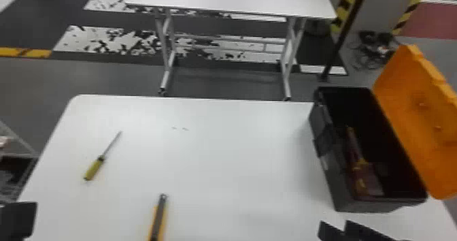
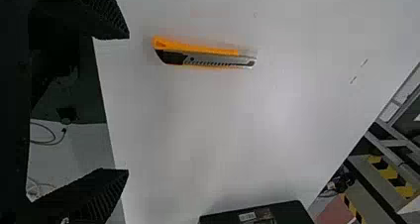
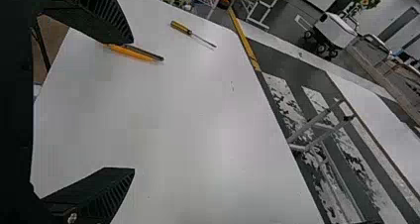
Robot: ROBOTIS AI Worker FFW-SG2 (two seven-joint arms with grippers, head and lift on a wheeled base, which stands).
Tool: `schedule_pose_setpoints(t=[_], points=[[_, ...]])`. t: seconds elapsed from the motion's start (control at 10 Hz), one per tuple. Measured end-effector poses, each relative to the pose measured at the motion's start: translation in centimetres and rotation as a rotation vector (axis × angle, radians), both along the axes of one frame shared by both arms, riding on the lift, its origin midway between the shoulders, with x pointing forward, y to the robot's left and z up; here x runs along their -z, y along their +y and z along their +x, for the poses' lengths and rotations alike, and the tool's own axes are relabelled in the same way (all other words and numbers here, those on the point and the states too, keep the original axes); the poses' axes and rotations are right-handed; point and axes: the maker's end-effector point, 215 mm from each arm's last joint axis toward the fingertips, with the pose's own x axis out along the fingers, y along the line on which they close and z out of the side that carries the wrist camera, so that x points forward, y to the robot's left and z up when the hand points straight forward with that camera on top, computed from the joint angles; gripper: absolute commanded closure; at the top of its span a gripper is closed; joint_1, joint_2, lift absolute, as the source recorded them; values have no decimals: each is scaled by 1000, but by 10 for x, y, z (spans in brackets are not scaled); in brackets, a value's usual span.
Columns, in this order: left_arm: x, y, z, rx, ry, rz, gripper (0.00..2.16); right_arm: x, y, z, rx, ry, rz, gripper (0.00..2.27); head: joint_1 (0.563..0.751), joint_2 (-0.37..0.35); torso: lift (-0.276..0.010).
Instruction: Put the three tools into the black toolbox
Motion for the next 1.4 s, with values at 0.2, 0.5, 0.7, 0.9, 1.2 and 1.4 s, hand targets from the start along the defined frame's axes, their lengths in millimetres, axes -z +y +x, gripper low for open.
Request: schedule_pose_setpoints(t=[0.2, 0.5, 0.7, 0.9, 1.2, 1.4], points=[[-10, 18, 28, -17, -59, 70, 33, 4, 12, -7, -19, 18, 15, 83, 695, 150, -51], [-15, 42, 57, -27, -106, 182, 33, 9, 17, -10, -30, 28, 9, 83, 695, 222, -51], [-12, 40, 70, -10, -116, 216, 33, 12, 23, -11, -41, 33, 10, 83, 695, 233, -51], [-4, 28, 83, 16, -110, 189, 33, 13, 25, -14, -43, 40, 10, 83, 695, 208, -51], [-2, 23, 99, 42, -123, 225, 33, 15, 24, -17, -42, 47, 8, 83, 695, 181, -51], [11, 27, 101, 47, -105, 326, 33, 15, 24, -18, -41, 49, 9, 83, 695, 190, -51]])
